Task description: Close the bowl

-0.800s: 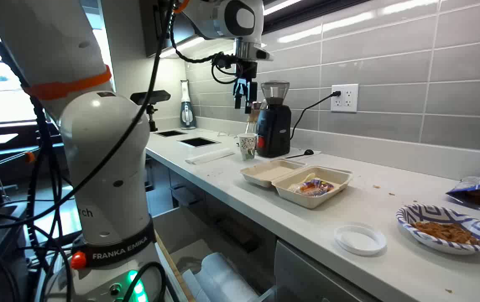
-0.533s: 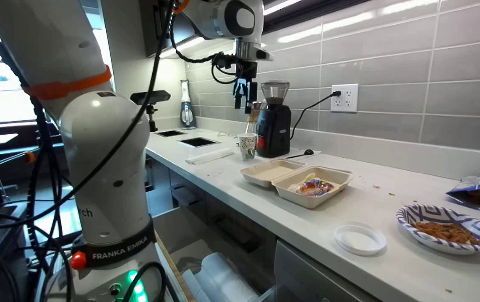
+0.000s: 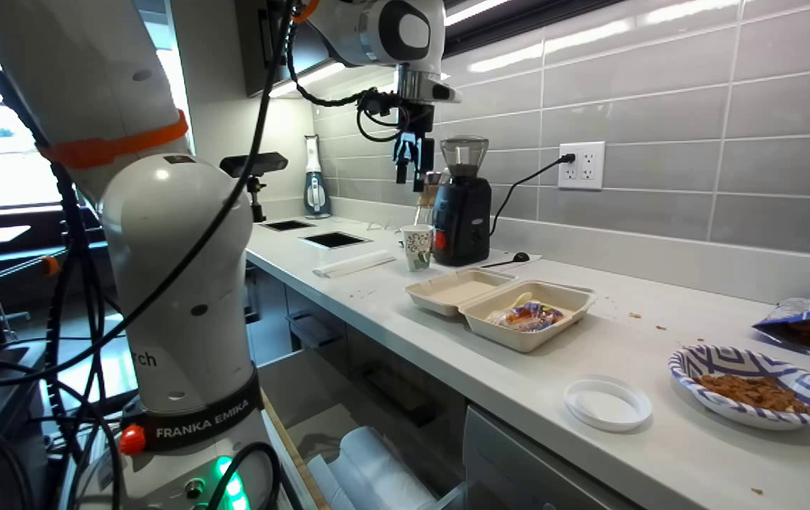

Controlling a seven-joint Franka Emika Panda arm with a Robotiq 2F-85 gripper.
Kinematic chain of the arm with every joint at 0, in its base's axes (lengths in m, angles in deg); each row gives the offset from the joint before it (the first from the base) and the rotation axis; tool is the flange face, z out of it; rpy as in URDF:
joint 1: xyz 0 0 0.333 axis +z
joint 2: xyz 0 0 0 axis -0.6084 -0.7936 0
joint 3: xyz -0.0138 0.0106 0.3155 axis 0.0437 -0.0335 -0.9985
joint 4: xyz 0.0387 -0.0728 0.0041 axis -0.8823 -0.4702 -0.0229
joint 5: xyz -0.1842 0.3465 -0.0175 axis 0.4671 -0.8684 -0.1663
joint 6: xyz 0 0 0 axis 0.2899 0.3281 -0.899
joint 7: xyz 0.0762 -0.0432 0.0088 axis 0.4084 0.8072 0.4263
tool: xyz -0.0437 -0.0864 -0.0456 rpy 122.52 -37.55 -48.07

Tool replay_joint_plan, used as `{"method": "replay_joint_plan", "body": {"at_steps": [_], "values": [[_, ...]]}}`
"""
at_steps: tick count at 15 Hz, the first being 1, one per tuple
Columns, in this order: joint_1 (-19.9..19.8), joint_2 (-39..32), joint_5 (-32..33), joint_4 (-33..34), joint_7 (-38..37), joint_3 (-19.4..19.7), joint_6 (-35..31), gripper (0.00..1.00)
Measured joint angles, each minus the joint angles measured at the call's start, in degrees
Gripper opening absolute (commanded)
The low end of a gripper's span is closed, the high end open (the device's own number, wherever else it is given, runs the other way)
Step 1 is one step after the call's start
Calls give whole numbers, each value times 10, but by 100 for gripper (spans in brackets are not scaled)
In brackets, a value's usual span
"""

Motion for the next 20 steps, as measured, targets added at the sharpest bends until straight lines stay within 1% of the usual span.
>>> {"method": "replay_joint_plan", "body": {"at_steps": [2, 3, 7, 9, 11, 14, 19, 20], "values": [[7, -13, 0, 4, 32, -1, 0, 100], [14, -32, 0, 10, 52, -2, -2, 100], [44, -147, 6, 48, 130, -16, -31, 100], [53, -193, 25, 73, 170, -17, -29, 100], [54, -221, 59, 98, 206, -16, -12, 100], [54, -232, 78, 121, 226, -14, 9, 100], [54, -232, 80, 122, 230, -14, 10, 100], [55, -231, 94, 122, 236, -15, 7, 100]]}}
